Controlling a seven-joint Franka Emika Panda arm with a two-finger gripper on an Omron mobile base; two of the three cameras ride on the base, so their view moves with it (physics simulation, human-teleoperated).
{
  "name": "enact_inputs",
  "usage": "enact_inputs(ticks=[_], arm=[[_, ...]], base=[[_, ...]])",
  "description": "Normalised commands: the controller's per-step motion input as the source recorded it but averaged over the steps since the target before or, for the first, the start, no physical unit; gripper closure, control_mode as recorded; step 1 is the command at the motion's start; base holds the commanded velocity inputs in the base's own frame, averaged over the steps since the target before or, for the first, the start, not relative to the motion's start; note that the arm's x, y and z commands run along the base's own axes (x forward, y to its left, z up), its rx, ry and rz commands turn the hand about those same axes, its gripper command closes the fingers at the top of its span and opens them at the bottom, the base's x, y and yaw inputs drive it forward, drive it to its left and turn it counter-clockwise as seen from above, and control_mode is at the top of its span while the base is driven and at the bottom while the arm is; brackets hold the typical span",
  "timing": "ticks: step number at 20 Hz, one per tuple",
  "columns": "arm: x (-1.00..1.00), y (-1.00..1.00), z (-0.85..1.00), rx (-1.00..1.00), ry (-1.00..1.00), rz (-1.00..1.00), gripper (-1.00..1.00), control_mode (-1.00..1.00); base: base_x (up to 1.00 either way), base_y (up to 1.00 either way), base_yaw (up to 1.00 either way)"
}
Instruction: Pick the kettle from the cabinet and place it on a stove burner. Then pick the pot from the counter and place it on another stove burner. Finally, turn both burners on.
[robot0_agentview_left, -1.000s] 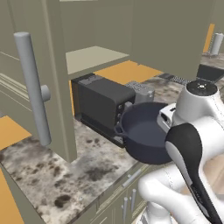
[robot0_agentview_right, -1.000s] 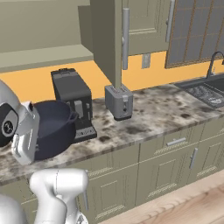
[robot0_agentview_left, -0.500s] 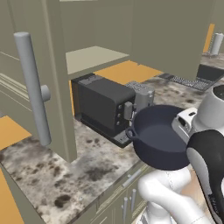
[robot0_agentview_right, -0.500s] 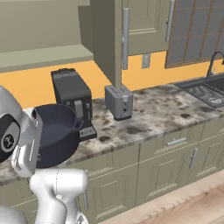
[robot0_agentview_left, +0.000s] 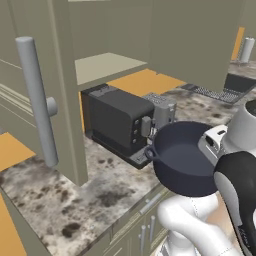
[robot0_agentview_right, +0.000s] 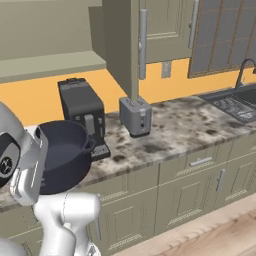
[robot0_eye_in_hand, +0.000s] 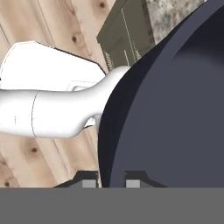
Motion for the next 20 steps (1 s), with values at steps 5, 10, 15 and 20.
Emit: enact_inputs(ticks=[5,10,15,20], arm=[[0.0,0.0,0.0,0.0,0.0,0.0,1.0,1.0],[0.0,0.0,0.0,0.0,0.0,0.0,1.0,1.0],[0.0,0.0,0.0,0.0,0.0,0.0,1.0,1.0],[0.0,0.0,0.0,0.0,0.0,0.0,1.0,1.0]], base=[[-0.41,-0.16,-0.14],[-0.39,-0.24,-0.16],[-0.28,-0.28,-0.18],[-0.07,-0.16,-0.25]])
